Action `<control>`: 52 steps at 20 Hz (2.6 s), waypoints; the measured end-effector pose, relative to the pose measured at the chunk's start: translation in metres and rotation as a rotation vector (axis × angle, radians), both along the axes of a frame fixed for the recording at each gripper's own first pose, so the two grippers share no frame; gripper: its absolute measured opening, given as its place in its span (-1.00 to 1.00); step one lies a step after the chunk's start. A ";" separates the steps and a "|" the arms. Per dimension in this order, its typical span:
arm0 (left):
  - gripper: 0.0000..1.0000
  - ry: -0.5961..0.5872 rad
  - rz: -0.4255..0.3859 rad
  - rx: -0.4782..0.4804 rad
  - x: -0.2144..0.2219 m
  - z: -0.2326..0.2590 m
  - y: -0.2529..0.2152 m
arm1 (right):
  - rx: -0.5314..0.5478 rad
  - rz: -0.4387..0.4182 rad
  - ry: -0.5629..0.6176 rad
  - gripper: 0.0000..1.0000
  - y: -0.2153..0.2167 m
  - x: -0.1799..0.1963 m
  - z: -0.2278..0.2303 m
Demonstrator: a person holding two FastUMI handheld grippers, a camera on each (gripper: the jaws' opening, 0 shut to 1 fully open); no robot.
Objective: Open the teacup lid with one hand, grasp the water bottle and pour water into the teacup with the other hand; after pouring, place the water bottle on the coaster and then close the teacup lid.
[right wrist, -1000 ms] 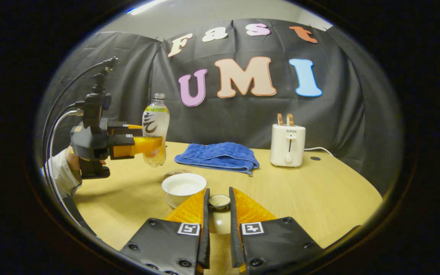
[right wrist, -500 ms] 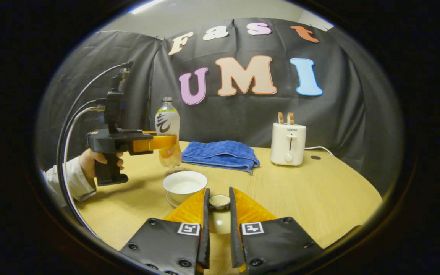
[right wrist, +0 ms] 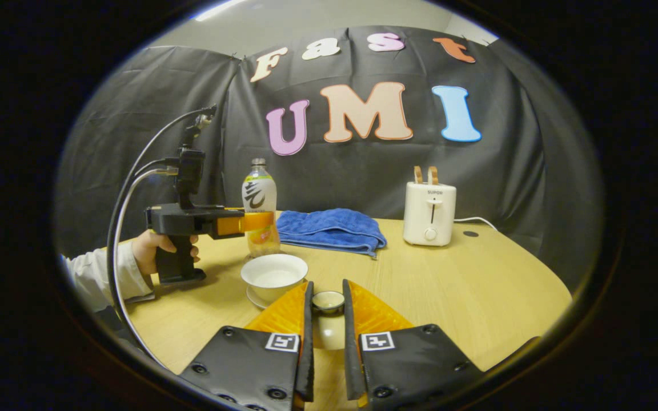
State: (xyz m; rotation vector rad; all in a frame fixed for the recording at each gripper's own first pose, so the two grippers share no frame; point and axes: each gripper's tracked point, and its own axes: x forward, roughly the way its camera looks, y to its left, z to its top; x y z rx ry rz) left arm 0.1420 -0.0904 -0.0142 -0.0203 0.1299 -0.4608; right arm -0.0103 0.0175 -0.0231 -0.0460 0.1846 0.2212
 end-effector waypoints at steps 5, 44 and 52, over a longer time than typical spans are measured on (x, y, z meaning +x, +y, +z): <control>0.19 0.006 0.002 0.005 -0.001 -0.003 0.001 | 0.004 -0.005 0.002 -0.53 -0.002 0.000 0.000; 0.88 -0.092 0.127 -0.032 -0.105 0.033 0.051 | 0.057 0.131 -0.019 -0.47 0.095 0.069 0.012; 0.89 -0.070 0.115 -0.049 -0.111 0.025 0.047 | 0.042 0.132 -0.001 -0.47 0.103 0.073 0.000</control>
